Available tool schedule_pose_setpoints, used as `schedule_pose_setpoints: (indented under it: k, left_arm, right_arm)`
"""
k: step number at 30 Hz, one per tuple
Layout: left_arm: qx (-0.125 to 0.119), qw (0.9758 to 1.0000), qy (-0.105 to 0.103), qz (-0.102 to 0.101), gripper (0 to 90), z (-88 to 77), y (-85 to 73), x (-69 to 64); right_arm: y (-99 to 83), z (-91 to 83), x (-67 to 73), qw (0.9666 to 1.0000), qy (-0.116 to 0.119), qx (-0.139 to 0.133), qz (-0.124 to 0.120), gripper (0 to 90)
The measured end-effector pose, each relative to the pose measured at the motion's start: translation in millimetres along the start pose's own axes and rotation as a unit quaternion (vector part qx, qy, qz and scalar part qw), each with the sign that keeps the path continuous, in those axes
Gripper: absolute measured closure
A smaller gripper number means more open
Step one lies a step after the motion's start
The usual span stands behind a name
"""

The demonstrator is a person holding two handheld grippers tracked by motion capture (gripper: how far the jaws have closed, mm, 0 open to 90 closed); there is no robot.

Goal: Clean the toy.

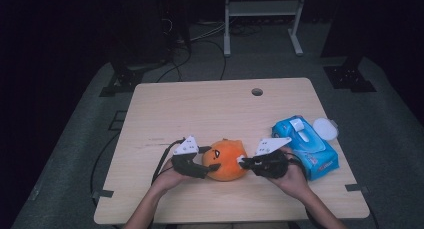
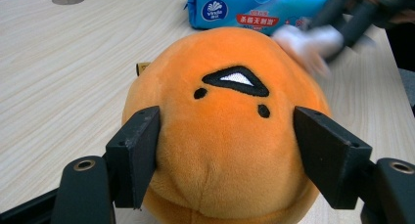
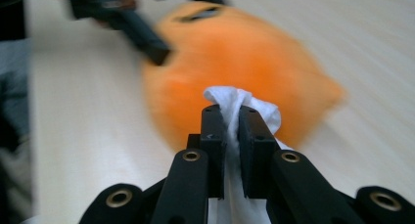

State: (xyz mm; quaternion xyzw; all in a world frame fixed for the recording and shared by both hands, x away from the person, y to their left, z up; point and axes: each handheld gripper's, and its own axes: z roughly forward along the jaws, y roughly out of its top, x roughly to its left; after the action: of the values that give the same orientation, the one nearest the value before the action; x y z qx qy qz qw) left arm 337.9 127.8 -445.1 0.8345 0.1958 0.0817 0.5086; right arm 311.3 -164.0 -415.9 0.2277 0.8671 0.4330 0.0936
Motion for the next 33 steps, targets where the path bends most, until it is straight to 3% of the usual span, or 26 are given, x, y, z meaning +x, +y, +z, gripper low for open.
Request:
schedule_pose_setpoints:
  k: [3,5,7,9,12,16,18,21,25,28,30,33]
  left_arm:
    - [-0.001,1.0,0.006,-0.003,24.4,-0.7,2.4,0.6]
    - [0.0,0.9998,0.004,-0.021,18.6,-3.7,7.2,2.0]
    - [0.001,0.9998,0.005,-0.021,18.7,-3.9,7.9,1.2]
    - [0.007,0.9999,0.005,-0.013,22.9,-2.5,5.5,0.6]
    - [0.003,0.9997,0.008,-0.023,25.3,-0.9,4.7,2.0]
    - [-0.002,0.9995,0.015,-0.027,25.7,1.8,5.2,1.1]
    - [0.003,0.9997,0.014,-0.022,26.2,0.2,4.5,1.4]
    - [0.001,0.9994,0.011,-0.033,26.7,-1.1,2.5,3.2]
    - [-0.001,0.9994,0.006,-0.033,26.2,-0.9,2.7,4.6]
    - [0.004,0.9988,0.003,-0.049,17.7,-2.1,7.4,4.2]
    - [0.015,0.9982,0.005,-0.057,8.8,-1.6,10.0,3.1]
    - [0.023,0.9985,-0.002,-0.05,11.0,2.0,5.0,2.3]
  right_arm:
    - [-6.6,-1.9,-14.3,0.9995,-0.014,-0.002,0.028,81.5]
    - [-8.8,0.3,-15.0,0.9994,-0.008,0.003,0.034,81.5]
    - [-8.1,1.5,-12.1,0.9995,-0.007,0.007,0.029,81.5]
    - [-6.7,2.1,-8.2,0.9997,-0.004,0.01,0.022,81.5]
    - [-0.5,3.1,6.0,0.9999,0.003,0.011,0.0,81.5]
    - [9.4,12.4,28.7,0.9987,0.038,0.014,-0.031,81.5]
    - [11.6,19.0,35.6,0.9977,0.034,0.026,-0.052,81.5]
    - [11.6,12.7,25.8,0.9986,0.035,0.014,-0.036,81.6]
    - [6.3,0.1,5.1,1.0,-0.001,0.001,-0.01,81.5]
    - [-2.4,-0.8,-6.4,0.9999,-0.006,0.006,0.012,81.5]
    - [-5.1,1.2,-5.7,0.9998,-0.001,0.014,0.014,81.5]
    - [-2.1,3.6,6.3,0.9997,0.018,0.017,0.003,81.5]
